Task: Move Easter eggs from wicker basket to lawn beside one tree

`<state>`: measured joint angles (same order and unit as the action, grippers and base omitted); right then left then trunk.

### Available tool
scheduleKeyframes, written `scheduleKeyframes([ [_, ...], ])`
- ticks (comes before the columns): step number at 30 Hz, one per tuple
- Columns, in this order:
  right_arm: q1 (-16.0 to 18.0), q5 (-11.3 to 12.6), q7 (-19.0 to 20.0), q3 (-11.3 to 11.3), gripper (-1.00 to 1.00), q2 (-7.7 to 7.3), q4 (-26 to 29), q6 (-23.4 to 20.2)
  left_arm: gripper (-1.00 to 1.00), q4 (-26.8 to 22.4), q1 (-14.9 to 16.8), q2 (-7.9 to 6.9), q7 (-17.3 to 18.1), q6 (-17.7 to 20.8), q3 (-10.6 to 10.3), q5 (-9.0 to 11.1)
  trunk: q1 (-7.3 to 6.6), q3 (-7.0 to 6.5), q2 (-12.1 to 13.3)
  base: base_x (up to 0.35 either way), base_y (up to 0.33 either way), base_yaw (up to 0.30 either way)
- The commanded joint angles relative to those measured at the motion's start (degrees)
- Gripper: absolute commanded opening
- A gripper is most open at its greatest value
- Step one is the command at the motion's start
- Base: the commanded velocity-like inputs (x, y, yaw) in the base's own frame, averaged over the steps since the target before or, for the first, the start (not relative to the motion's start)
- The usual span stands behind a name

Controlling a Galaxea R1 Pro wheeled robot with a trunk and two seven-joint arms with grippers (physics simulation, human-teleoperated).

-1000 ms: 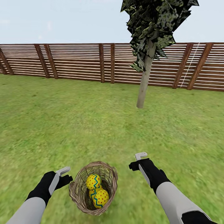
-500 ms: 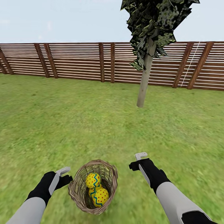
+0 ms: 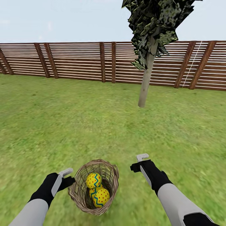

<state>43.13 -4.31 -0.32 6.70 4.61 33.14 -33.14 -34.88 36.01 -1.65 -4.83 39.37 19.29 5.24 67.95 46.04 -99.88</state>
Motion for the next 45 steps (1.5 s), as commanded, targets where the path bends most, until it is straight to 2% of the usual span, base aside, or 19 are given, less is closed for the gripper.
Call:
scheduleKeyframes([
  [1,0.0,-0.4,0.0,0.1,1.00,-0.02,0.1,-0.3,1.00,-0.2,0.0,0.08,-0.4,0.3,0.0,0.6,0.22,0.23,-0.4,0.000,0.000,0.000],
  [11,0.0,-0.4,0.0,0.2,1.00,-0.04,0.1,-0.3,1.00,-0.5,0.0,0.57,-0.4,0.3,0.0,0.6,2.42,2.03,-4.5,0.000,0.000,0.000],
  [45,0.0,-0.4,0.0,0.1,1.00,-0.12,0.8,-0.3,1.00,-0.6,0.0,0.59,-0.4,0.3,0.1,0.7,9.88,8.13,-18.1,0.000,0.000,0.000],
])
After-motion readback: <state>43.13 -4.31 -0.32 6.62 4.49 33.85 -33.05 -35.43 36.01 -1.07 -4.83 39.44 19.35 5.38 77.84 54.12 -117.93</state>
